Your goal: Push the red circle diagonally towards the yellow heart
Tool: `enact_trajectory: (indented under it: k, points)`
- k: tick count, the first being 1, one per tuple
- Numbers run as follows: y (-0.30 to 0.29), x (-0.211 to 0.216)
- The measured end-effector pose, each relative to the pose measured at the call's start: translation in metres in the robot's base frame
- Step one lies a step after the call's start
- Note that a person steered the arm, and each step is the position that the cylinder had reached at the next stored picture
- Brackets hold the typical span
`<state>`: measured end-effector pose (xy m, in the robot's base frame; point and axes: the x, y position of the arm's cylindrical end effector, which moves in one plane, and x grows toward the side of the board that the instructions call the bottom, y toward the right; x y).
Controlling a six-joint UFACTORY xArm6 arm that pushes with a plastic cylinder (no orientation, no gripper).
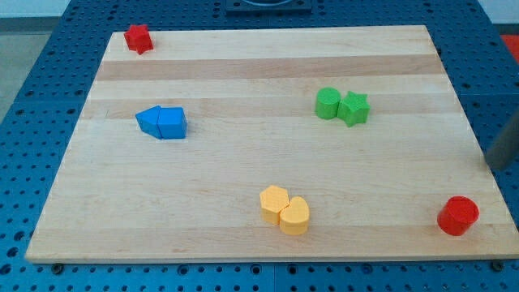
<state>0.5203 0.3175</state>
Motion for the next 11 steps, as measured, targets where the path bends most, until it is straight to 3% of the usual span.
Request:
enact_trajectory:
  k: [1, 2, 5, 7, 9, 11]
  points:
    - [0.011, 0.06]
    - [0.005, 0.089]
    - [-0.072, 0.089]
    - [-0.077, 0.042]
    - [-0.127, 0.04]
    - [-0.131, 0.056]
